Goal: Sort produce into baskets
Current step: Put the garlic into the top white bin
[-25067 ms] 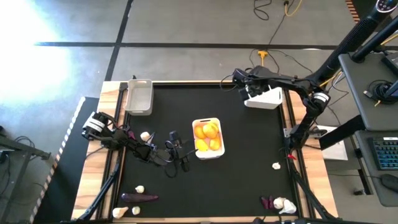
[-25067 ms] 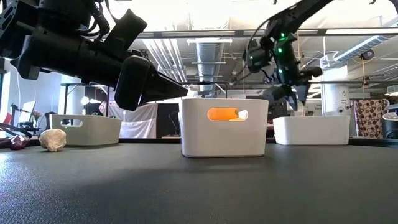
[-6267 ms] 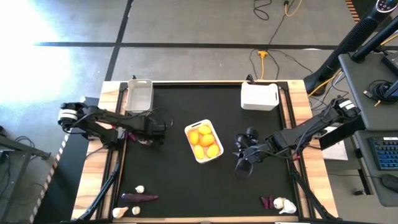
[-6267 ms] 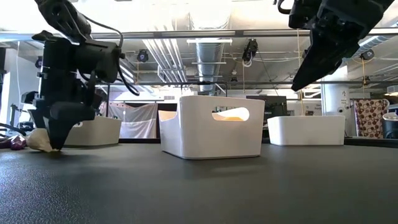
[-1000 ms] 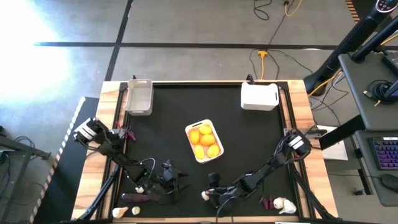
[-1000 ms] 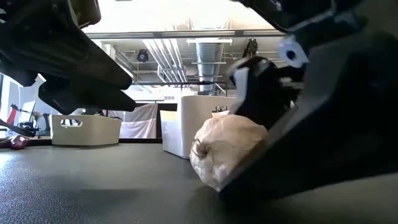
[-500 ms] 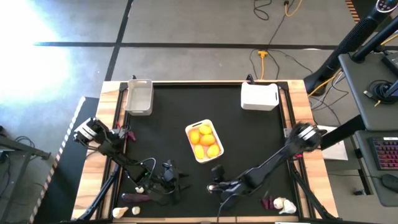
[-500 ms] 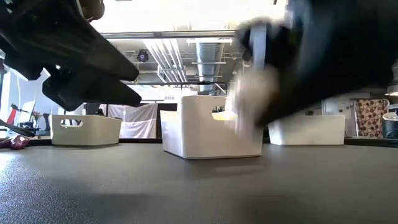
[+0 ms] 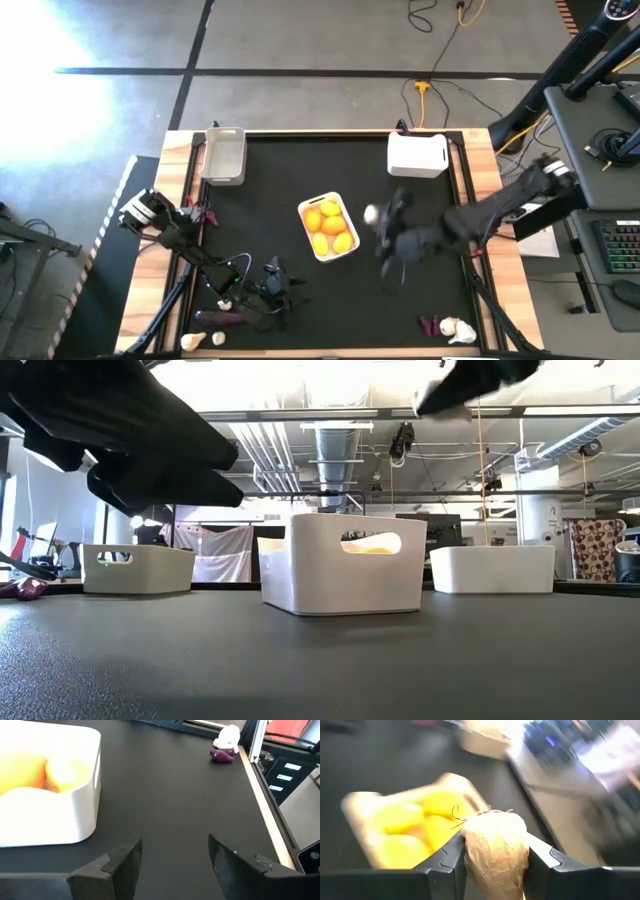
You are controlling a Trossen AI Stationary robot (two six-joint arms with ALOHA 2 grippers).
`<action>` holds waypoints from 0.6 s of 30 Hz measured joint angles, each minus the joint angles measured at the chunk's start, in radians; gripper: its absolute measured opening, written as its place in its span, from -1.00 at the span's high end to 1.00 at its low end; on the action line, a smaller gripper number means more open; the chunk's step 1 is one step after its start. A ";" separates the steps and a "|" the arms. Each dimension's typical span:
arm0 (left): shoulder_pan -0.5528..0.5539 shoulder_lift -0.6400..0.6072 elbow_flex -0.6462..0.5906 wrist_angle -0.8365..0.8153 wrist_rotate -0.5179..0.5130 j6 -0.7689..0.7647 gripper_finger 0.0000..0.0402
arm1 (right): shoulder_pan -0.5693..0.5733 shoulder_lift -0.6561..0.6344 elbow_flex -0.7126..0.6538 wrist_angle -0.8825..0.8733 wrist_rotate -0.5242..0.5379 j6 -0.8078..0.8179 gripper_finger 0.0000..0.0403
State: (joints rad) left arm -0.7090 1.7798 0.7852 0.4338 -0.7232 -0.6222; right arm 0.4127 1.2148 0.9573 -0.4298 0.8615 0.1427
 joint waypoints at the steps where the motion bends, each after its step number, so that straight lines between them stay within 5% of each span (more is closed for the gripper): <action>1: 0.001 0.000 0.000 0.000 0.000 0.010 -0.04 | -0.051 -0.035 -0.012 -0.030 0.002 0.030 0.39; 7: 0.007 0.000 0.000 0.000 0.000 0.037 -0.04 | -0.466 -0.126 -0.047 -0.203 -0.068 0.148 0.39; 13: 0.006 -0.001 0.000 0.000 0.000 0.038 -0.04 | -0.920 -0.051 -0.067 -0.193 -0.390 0.128 0.38; 18: 0.006 -0.001 -0.001 -0.018 0.000 0.042 -0.04 | -1.161 0.070 -0.066 -0.111 -0.527 0.109 0.37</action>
State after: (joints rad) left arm -0.7033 1.7784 0.7841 0.4160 -0.7229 -0.5800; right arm -0.7483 1.2852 0.8908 -0.5412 0.3341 0.2514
